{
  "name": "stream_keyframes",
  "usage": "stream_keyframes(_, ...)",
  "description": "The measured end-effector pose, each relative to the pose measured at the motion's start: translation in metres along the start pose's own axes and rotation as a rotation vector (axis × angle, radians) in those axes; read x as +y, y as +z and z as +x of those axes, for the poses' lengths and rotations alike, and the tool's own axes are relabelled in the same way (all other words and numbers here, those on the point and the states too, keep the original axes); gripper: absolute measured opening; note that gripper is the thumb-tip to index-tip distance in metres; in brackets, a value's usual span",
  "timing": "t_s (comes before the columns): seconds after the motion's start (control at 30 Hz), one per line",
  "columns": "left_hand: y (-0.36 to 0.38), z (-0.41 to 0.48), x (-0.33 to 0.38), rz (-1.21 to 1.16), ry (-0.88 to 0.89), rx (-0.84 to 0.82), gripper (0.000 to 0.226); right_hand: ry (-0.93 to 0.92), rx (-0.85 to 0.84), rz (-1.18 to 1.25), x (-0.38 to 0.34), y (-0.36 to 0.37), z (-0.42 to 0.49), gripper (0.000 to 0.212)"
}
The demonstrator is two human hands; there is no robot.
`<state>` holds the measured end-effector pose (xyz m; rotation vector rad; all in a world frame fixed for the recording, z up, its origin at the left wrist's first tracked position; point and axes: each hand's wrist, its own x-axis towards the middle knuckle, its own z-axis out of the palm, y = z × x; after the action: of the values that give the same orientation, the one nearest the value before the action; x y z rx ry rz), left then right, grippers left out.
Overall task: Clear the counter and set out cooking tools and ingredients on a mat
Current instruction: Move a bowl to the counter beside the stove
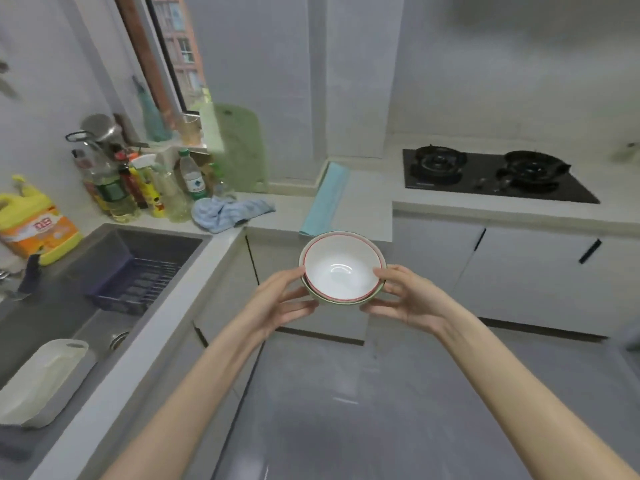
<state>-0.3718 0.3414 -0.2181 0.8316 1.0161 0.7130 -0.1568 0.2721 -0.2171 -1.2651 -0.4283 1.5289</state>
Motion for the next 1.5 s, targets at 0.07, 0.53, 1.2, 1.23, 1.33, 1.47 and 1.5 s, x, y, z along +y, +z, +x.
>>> stream_keyframes(0.07,0.027,0.022,0.003,0.030,-0.015,-0.054,0.020,-0.023,0.051,0.032,-0.014,-0.024,0.003,0.022)
stream_keyframes(0.53,0.239,0.213,0.027,0.215,-0.113,-0.422,0.020,-0.195,0.367,0.204,-0.135,-0.197,0.060,0.025)
stream_keyframes(1.2,0.568,0.412,-0.004,0.348,-0.225,-0.699,0.027,-0.287,0.629,0.347,-0.290,-0.474,0.125,0.023)
stream_keyframes(1.23,0.592,0.421,-0.009,0.343,-0.224,-0.693,0.026,-0.283,0.634,0.349,-0.301,-0.496,0.128,0.021)
stream_keyframes(1.33,0.653,0.441,-0.018,0.343,-0.214,-0.696,0.026,-0.271,0.636,0.362,-0.333,-0.555,0.132,0.021)
stream_keyframes(1.47,0.722,0.463,-0.030,0.335,-0.227,-0.678,0.023,-0.267,0.644,0.340,-0.371,-0.624,0.137,0.020)
stream_keyframes(1.5,0.743,0.471,-0.033,0.331,-0.231,-0.679,0.022,-0.274,0.642,0.336,-0.382,-0.643,0.139,0.020)
